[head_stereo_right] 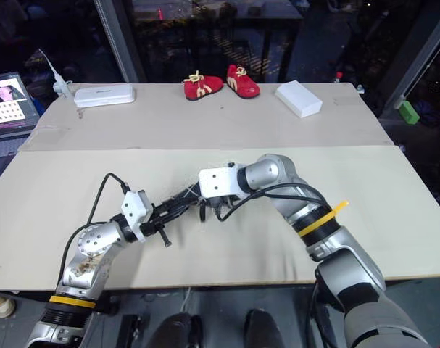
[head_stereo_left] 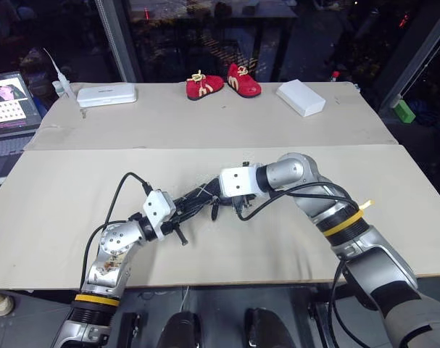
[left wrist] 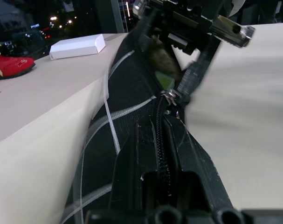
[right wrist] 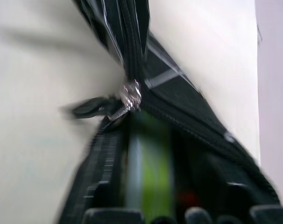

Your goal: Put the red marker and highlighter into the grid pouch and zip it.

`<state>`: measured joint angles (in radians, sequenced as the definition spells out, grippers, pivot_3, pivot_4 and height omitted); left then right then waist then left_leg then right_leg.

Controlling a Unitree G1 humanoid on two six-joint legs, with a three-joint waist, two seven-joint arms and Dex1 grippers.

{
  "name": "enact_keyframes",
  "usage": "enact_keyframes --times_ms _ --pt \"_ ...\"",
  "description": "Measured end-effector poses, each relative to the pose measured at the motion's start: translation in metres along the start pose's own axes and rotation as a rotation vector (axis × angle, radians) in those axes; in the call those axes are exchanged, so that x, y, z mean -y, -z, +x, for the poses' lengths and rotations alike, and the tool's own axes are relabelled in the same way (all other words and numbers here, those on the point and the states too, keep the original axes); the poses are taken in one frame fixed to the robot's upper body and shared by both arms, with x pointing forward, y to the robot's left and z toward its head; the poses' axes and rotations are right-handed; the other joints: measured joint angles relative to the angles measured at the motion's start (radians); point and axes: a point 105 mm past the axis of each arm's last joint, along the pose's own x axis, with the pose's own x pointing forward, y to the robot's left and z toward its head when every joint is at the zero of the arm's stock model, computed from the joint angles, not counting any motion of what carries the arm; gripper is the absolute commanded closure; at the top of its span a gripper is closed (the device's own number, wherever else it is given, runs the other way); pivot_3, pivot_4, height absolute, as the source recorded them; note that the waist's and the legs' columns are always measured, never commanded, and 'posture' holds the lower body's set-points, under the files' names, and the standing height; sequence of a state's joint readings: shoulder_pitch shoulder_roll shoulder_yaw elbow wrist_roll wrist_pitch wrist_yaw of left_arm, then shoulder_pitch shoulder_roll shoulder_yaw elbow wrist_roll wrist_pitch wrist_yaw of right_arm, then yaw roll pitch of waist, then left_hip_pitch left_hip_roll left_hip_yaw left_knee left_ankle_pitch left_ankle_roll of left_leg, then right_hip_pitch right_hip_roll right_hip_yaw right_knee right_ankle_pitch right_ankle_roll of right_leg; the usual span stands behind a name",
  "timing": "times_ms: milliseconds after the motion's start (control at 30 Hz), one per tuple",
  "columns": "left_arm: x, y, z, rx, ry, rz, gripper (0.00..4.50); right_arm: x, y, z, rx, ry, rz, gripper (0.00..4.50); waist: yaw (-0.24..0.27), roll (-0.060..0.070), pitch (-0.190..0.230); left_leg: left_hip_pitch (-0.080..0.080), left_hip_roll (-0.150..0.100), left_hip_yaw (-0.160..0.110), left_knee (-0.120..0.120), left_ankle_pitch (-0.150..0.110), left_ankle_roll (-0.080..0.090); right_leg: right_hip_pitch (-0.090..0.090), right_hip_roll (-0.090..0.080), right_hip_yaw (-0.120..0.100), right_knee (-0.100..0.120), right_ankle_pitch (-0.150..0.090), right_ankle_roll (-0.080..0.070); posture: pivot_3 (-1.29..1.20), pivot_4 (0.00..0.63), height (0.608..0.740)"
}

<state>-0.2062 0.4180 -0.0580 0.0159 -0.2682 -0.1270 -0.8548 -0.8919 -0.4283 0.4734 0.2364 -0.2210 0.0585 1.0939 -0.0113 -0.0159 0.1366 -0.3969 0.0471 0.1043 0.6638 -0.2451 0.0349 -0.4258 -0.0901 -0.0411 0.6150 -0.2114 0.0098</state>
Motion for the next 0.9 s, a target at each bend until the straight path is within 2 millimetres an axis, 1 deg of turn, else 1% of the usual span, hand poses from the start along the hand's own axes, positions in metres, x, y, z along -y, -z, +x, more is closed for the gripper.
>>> enact_keyframes --times_ms 33,100,167,200,233,300,333,367,400,433,467,533,600,633,700,733,833,867,900 --pt "0.0 0.0 0.0 0.001 -0.002 0.001 4.5 0.005 0.002 -0.001 0.001 0.032 0.026 0.61 0.0 0.0 0.0 0.0 0.0 0.0 0.0 0.0 0.0 0.0 0.0 0.0 0.0 0.0 0.0 0.0 0.15 0.74" --pt "0.0 -0.001 0.0 0.003 -0.001 0.001 4.5 0.013 0.007 -0.009 0.004 0.079 0.089 0.61 0.0 0.0 0.0 0.0 0.0 0.0 0.0 0.0 0.0 0.0 0.0 0.0 0.0 0.0 0.0 0.0 0.15 0.74" --pt "0.0 -0.001 0.002 0.008 -0.001 0.0 4.5 0.02 0.012 -0.025 0.035 0.104 0.165 0.61 0.004 0.0 0.0 0.0 0.0 0.0 0.0 0.0 0.0 0.0 0.0 0.0 0.0 0.0 0.0 0.0 0.15 0.74" --pt "0.0 -0.001 0.002 0.009 -0.001 0.0 4.5 0.024 0.014 -0.035 0.058 0.114 0.206 0.61 0.006 0.0 0.0 0.0 0.0 0.0 0.0 0.0 0.0 0.0 -0.001 0.0 -0.001 0.0 0.0 0.0 0.15 0.74" --pt "0.0 -0.002 0.002 0.01 -0.001 0.0 4.5 0.027 0.015 -0.05 0.107 0.121 0.269 0.61 0.008 0.0 0.0 -0.001 0.0 0.0 0.0 0.0 0.0 0.0 -0.001 0.0 -0.001 0.0 0.0 0.0 0.15 0.74" --pt "0.0 -0.002 0.003 0.012 -0.001 -0.001 4.5 0.032 0.014 -0.083 0.227 0.132 0.392 0.61 0.012 0.0 0.0 -0.001 0.001 -0.001 0.0 -0.001 0.001 0.001 -0.001 0.0 -0.002 0.0 0.0 0.0 0.15 0.74" --pt "0.0 -0.001 0.003 0.012 -0.002 -0.002 4.5 0.032 0.012 -0.096 0.274 0.126 0.439 0.61 0.013 0.0 0.0 -0.001 0.001 -0.001 0.0 -0.001 0.001 0.001 -0.001 0.0 -0.002 0.0 0.0 0.0 0.15 0.74" --pt "0.001 -0.001 0.003 0.013 -0.001 -0.003 4.5 0.028 0.011 -0.115 0.327 0.105 0.496 0.61 0.016 0.0 0.0 -0.001 0.001 -0.001 0.0 -0.001 0.002 0.001 -0.001 -0.001 -0.003 0.0 0.0 0.0 0.15 0.74" --pt "0.001 -0.001 0.003 0.014 -0.001 -0.004 4.5 0.023 0.011 -0.124 0.356 0.084 0.534 0.61 0.018 0.0 0.0 -0.001 0.001 -0.002 0.0 -0.001 0.002 0.001 -0.001 -0.001 -0.003 0.0 0.0 0.0 0.15 0.74" --pt "0.001 -0.001 0.003 0.015 -0.002 -0.004 4.5 0.013 0.012 -0.136 0.396 0.046 0.605 0.61 0.02 0.0 0.0 0.0 0.001 -0.004 0.0 -0.001 0.002 0.001 -0.001 0.0 -0.003 0.0 0.0 0.0 0.15 0.74" --pt "0.001 -0.001 0.003 0.014 -0.004 -0.005 4.5 0.007 0.014 -0.14 0.416 0.027 0.667 0.61 0.02 0.0 0.0 0.0 0.001 -0.006 0.0 -0.001 0.002 0.001 -0.001 0.0 -0.003 0.0 0.0 0.0 0.15 0.74" --pt "0.001 -0.001 0.003 0.014 -0.004 -0.007 4.5 -0.01 0.023 -0.139 0.411 -0.012 0.79 0.61 0.014 0.0 0.0 0.002 0.001 -0.006 0.0 -0.001 0.002 0.002 0.0 0.001 -0.002 0.001 -0.001 0.0 0.15 0.74" --pt "0.002 0.0 0.002 0.013 -0.004 -0.01 4.5 -0.026 0.033 -0.129 0.37 -0.027 0.868 0.61 0.011 0.0 0.0 0.004 0.002 -0.006 0.0 -0.001 0.002 0.003 0.0 0.001 -0.001 0.001 -0.001 0.0 0.15 0.74" --pt "0.003 0.002 0.001 0.008 -0.005 -0.015 4.5 -0.038 0.041 -0.119 0.333 -0.033 0.919 0.61 0.009 0.0 0.0 0.005 0.002 -0.006 0.0 -0.001 0.002 0.004 0.0 0.001 -0.001 0.001 -0.001 0.0 0.15 0.74" --pt "0.005 0.004 0.0 0.003 -0.006 -0.023 4.5 -0.052 0.051 -0.1 0.28 -0.028 0.991 0.61 0.005 0.0 0.0 0.005 0.001 -0.006 0.0 -0.001 0.002 0.003 0.0 0.002 0.0 0.0 -0.001 0.0 0.15 0.74" --pt "0.005 0.005 -0.001 0.002 -0.007 -0.024 4.5 -0.058 0.054 -0.085 0.266 -0.015 1.037 0.61 0.001 0.0 0.0 0.005 0.001 -0.005 0.0 -0.001 0.001 0.003 0.0 0.003 0.001 0.0 -0.001 0.0 0.15 0.74" --pt "0.005 0.005 0.0 0.003 -0.009 -0.025 4.5 -0.063 0.049 -0.057 0.258 0.002 1.102 0.61 -0.002 0.0 0.0 0.005 0.001 -0.006 0.0 -0.001 0.001 0.002 0.0 0.003 0.002 0.001 -0.001 0.0 0.15 0.74" --pt "0.005 0.005 0.0 0.004 -0.011 -0.026 4.5 -0.062 0.045 -0.045 0.265 0.022 1.131 0.61 -0.002 0.0 0.0 0.005 0.001 -0.006 0.0 -0.001 0.001 0.002 0.001 0.003 0.002 0.0 -0.001 0.0 0.15 0.74" --pt "0.005 0.004 0.0 0.006 -0.012 -0.026 4.5 -0.061 0.042 -0.037 0.267 0.033 1.146 0.61 -0.001 0.0 0.0 0.005 0.001 -0.006 0.0 -0.001 0.001 0.002 0.001 0.002 0.002 0.0 -0.001 0.0 0.15 0.74"
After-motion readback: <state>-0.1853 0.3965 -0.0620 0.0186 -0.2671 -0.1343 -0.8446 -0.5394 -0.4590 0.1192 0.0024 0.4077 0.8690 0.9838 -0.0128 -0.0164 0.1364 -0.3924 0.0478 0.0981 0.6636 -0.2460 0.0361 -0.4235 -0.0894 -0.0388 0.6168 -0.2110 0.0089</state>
